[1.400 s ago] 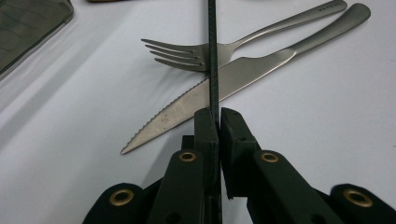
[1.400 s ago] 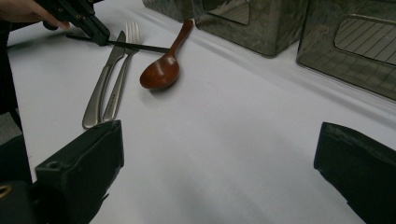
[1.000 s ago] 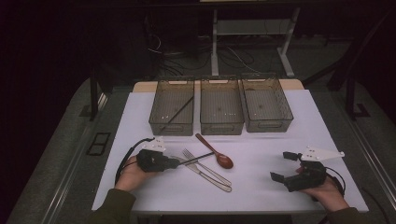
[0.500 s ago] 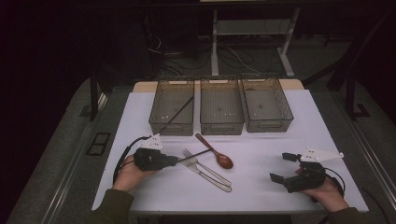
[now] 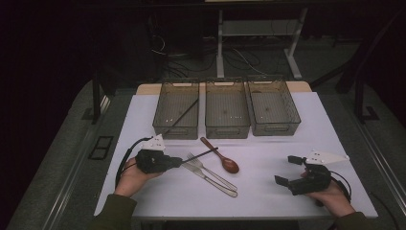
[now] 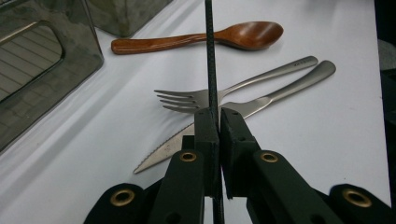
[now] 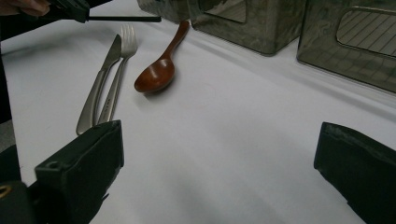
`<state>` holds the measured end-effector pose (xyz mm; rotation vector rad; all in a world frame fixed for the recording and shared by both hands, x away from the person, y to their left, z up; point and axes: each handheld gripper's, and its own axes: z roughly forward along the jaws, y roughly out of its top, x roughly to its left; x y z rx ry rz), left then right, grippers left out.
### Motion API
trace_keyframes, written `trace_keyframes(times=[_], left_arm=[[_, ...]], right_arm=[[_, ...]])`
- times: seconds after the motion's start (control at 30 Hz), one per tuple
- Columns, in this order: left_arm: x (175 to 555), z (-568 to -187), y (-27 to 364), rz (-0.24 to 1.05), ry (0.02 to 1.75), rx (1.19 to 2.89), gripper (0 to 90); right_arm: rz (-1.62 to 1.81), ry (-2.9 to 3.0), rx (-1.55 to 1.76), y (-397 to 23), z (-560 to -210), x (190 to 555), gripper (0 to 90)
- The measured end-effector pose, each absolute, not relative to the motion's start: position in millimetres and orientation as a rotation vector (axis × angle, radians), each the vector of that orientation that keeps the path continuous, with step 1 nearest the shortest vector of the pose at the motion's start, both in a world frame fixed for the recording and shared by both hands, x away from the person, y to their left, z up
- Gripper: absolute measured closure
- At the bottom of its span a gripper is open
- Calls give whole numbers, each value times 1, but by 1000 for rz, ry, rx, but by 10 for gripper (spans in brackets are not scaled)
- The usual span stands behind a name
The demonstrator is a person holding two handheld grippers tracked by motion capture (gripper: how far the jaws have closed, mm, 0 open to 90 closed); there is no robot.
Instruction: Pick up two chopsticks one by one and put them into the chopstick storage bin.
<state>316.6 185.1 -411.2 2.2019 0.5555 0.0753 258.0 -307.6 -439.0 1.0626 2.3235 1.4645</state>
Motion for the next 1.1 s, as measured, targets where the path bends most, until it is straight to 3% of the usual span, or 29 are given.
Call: trace_keyframes(times=[1.1], left_arm=[[332, -391, 180, 152, 675, 2143, 852]], right_arm=[[1416, 2321, 1089, -307, -441, 260, 11]])
